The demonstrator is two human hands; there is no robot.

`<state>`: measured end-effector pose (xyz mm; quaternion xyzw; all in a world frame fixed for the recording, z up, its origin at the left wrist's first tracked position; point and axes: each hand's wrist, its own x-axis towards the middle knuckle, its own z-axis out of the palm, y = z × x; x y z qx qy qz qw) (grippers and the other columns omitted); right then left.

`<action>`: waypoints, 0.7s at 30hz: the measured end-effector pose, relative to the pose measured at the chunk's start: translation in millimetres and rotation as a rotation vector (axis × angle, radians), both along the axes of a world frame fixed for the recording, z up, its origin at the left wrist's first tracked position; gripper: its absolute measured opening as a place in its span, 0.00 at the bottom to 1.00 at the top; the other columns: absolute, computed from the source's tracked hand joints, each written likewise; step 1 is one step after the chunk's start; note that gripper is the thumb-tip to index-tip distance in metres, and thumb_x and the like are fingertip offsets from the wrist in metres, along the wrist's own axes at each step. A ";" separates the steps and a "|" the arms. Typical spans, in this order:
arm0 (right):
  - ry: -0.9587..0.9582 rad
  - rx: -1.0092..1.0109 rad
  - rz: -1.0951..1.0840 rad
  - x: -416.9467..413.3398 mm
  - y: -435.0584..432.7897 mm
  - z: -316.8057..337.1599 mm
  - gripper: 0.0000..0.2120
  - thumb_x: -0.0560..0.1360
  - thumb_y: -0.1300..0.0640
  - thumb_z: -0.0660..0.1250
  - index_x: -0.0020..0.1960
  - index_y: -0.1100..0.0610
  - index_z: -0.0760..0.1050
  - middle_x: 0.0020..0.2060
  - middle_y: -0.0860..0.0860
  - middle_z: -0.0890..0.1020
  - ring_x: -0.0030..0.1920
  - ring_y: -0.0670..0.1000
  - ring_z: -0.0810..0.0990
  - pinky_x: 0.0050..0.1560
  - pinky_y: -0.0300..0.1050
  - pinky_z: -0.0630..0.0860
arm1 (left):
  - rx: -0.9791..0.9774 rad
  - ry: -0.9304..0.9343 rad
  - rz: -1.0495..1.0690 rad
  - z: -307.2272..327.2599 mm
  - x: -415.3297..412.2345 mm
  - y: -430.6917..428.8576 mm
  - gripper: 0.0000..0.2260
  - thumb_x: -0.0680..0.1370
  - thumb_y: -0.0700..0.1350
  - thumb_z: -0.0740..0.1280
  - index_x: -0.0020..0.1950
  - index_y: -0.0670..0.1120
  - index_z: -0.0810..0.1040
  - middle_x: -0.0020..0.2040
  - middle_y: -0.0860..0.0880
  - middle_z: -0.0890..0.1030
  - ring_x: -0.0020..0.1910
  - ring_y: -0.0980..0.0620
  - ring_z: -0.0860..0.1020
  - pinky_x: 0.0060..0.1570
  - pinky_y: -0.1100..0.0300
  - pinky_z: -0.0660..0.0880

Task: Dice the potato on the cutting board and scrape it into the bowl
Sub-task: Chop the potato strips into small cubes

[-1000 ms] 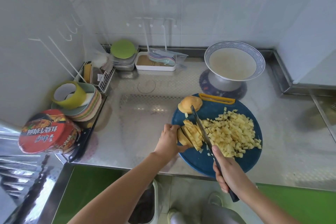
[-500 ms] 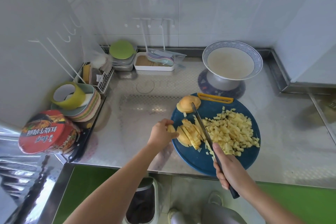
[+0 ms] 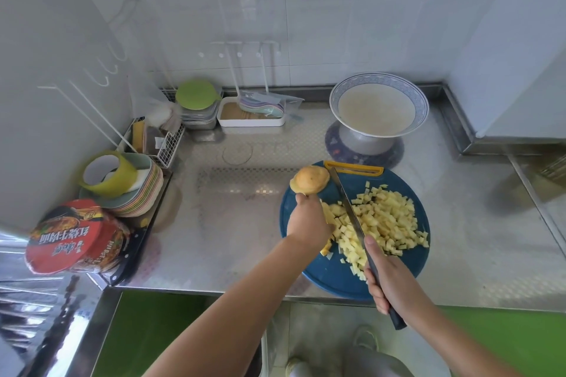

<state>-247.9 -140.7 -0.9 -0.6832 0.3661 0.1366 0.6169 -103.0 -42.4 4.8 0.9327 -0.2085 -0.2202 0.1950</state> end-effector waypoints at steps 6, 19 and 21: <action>0.022 0.009 0.080 2.1 3.4 1.1 0.31 0.76 0.31 0.54 0.32 0.58 0.64 0.22 0.53 0.64 0.19 0.50 0.62 0.23 0.42 0.62 | -0.131 0.128 0.277 -4.2 21.6 49.1 0.07 0.78 0.46 0.66 0.50 0.42 0.77 0.50 0.44 0.81 0.47 0.47 0.80 0.51 0.56 0.77; 0.167 0.005 0.259 31.5 36.8 -10.2 0.32 0.77 0.30 0.51 0.30 0.57 0.63 0.21 0.51 0.65 0.19 0.49 0.63 0.21 0.39 0.64 | -0.093 0.773 0.345 -37.8 42.5 73.3 0.16 0.73 0.51 0.74 0.37 0.38 0.79 0.30 0.45 0.82 0.25 0.53 0.79 0.25 0.65 0.74; 0.175 -0.012 0.261 34.4 37.3 -11.4 0.31 0.77 0.30 0.51 0.31 0.56 0.62 0.21 0.50 0.64 0.19 0.49 0.62 0.21 0.39 0.63 | -0.103 0.769 0.319 -38.6 46.1 71.1 0.15 0.72 0.51 0.75 0.38 0.40 0.80 0.30 0.46 0.82 0.26 0.53 0.79 0.27 0.65 0.75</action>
